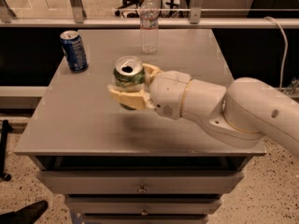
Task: Pick green can
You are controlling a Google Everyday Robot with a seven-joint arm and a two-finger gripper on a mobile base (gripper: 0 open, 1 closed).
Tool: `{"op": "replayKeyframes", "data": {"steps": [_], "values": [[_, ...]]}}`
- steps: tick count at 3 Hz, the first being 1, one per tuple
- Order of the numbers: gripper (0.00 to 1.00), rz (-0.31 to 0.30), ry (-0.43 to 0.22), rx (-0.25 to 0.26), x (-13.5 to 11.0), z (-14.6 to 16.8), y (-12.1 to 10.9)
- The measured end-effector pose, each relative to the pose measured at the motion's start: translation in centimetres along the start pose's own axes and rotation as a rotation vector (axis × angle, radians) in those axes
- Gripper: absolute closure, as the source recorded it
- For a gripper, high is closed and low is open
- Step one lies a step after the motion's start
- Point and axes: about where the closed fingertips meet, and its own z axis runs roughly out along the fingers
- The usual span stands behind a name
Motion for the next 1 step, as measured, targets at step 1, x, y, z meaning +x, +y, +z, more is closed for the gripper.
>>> {"op": "replayKeyframes", "data": {"steps": [1], "values": [[1.0, -0.008, -0.003, 0.029, -0.27, -1.17, -0.77]]}}
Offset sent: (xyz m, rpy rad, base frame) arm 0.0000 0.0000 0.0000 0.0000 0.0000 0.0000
